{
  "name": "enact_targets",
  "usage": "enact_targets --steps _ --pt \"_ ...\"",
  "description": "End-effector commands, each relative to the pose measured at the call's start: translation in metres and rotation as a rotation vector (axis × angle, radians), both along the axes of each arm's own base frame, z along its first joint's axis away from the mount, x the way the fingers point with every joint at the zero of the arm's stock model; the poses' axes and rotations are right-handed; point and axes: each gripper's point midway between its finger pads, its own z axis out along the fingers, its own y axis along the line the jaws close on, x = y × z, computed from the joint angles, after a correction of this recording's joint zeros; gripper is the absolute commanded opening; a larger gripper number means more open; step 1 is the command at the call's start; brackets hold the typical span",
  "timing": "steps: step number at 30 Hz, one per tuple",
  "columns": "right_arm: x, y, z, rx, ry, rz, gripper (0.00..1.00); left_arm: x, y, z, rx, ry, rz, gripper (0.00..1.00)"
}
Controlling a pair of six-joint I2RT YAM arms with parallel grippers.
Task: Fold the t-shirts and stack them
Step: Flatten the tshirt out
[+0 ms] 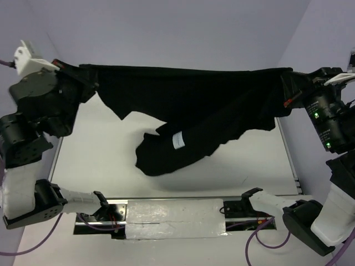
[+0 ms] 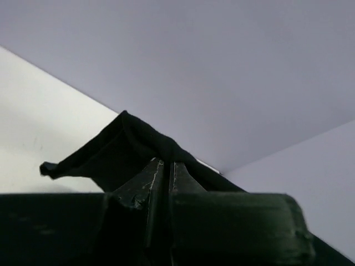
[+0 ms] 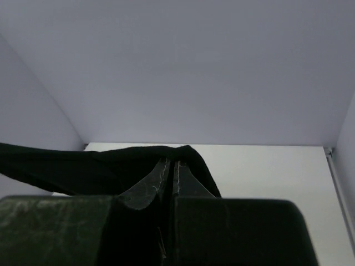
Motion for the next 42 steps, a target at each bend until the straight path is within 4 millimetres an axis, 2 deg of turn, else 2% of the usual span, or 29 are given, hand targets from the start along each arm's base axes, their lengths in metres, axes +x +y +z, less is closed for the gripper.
enact_targets --steps 1,4,6,8,9,10,11,12,13,14,16,17,18,19,20,21,25,26,27,34,38,39,40,41,42 --pt "0.008 -0.002 0.017 -0.057 -0.064 -0.024 0.00 -0.013 0.040 0.032 0.110 -0.098 0.092 0.00" --pt "-0.002 0.004 0.021 -0.044 -0.086 0.031 0.00 -0.030 0.058 0.044 0.073 -0.144 0.086 0.00" --pt "-0.006 0.017 0.012 -0.052 -0.061 0.105 0.00 -0.031 0.057 0.041 0.087 -0.146 0.071 0.00" --pt "-0.008 0.020 -0.004 -0.038 -0.025 0.126 0.00 -0.035 0.057 0.040 0.086 -0.153 0.046 0.00" --pt "-0.004 0.023 -0.020 -0.037 0.015 0.132 0.00 -0.037 0.057 0.039 0.078 -0.154 0.030 0.00" --pt "-0.010 0.022 -0.023 -0.027 0.013 0.136 0.00 -0.040 0.056 0.038 0.069 -0.153 0.014 0.00" --pt "-0.028 0.017 -0.022 0.007 -0.008 0.145 0.00 -0.046 0.059 0.038 0.052 -0.159 -0.004 0.00" --pt "-0.036 0.018 -0.024 0.015 -0.012 0.164 0.00 -0.049 0.055 0.037 0.029 -0.159 -0.041 0.00" --pt "-0.039 0.018 -0.032 0.019 0.000 0.168 0.00 -0.055 0.058 0.032 0.016 -0.153 -0.058 0.00" --pt "-0.054 0.013 -0.032 0.036 -0.017 0.172 0.00 -0.058 0.057 0.026 0.023 -0.142 -0.079 0.00" --pt "-0.072 0.009 -0.024 0.045 -0.056 0.188 0.00 -0.067 0.050 0.017 0.034 -0.141 -0.159 0.00" --pt "-0.082 0.005 -0.018 0.055 -0.083 0.190 0.00 -0.071 0.048 0.020 0.023 -0.164 -0.188 0.00" --pt "-0.098 -0.001 -0.002 0.070 -0.139 0.191 0.00 -0.075 0.041 0.021 0.030 -0.178 -0.240 0.00" --pt "-0.105 -0.004 0.007 0.080 -0.164 0.187 0.00 -0.080 0.042 0.024 0.023 -0.197 -0.260 0.00" --pt "-0.100 -0.002 0.007 0.076 -0.133 0.188 0.00 -0.084 0.042 0.028 0.019 -0.211 -0.280 0.00" --pt "-0.122 -0.010 0.029 0.097 -0.205 0.192 0.00 -0.087 0.041 0.033 0.021 -0.223 -0.297 0.00" --pt "-0.131 -0.010 0.047 0.127 -0.255 0.210 0.00 -0.105 0.036 0.057 0.011 -0.323 -0.391 0.00" --pt "-0.139 -0.013 0.055 0.146 -0.301 0.215 0.00 -0.107 0.035 0.060 0.014 -0.337 -0.403 0.00" --pt "-0.135 -0.011 0.054 0.149 -0.299 0.216 0.00 -0.109 0.036 0.065 0.014 -0.359 -0.406 0.00" --pt "-0.141 -0.015 0.072 0.151 -0.368 0.205 0.00 -0.117 0.033 0.080 0.032 -0.437 -0.440 0.00" --pt "-0.103 -0.014 0.061 0.118 -0.291 0.134 0.00 -0.103 0.029 0.076 0.036 -0.406 -0.403 0.00" --pt "-0.084 -0.011 0.051 0.102 -0.245 0.111 0.00 -0.094 0.034 0.070 0.031 -0.374 -0.345 0.00" --pt "-0.068 -0.008 0.047 0.085 -0.227 0.097 0.00 -0.079 0.029 0.053 0.048 -0.310 -0.308 0.00" --pt "-0.044 -0.001 0.030 0.063 -0.162 0.084 0.00 -0.070 0.029 0.041 -0.017 -0.243 -0.258 0.00" --pt "-0.028 0.000 0.021 0.055 -0.128 0.056 0.00 -0.051 0.037 0.025 -0.031 -0.164 -0.132 0.00"
